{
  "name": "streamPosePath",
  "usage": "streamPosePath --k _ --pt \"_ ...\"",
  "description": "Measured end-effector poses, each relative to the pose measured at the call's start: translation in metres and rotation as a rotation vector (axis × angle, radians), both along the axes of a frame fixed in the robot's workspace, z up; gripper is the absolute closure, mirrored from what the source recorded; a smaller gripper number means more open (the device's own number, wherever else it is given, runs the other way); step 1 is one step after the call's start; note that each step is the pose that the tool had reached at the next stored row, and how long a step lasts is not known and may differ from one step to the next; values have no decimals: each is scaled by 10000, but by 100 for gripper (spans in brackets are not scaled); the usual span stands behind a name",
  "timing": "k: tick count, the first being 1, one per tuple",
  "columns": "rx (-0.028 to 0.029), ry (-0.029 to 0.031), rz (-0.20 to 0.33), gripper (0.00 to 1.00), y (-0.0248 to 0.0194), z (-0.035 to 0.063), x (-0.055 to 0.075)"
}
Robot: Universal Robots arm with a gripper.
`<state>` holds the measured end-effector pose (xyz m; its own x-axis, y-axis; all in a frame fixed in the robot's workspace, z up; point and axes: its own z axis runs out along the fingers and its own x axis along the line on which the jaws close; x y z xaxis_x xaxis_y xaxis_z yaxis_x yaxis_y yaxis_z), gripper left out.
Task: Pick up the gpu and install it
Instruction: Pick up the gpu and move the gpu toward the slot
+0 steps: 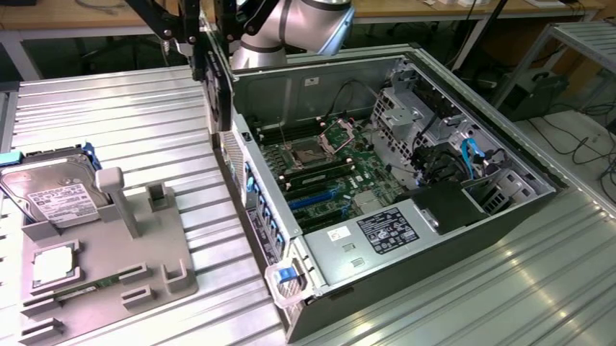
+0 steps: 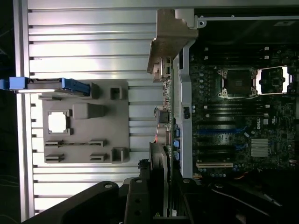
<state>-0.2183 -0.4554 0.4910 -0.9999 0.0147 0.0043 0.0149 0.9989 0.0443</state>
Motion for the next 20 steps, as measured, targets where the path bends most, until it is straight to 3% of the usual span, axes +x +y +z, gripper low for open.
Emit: streamPosePath --k 20 --pt "0 0 0 73 0 0 146"
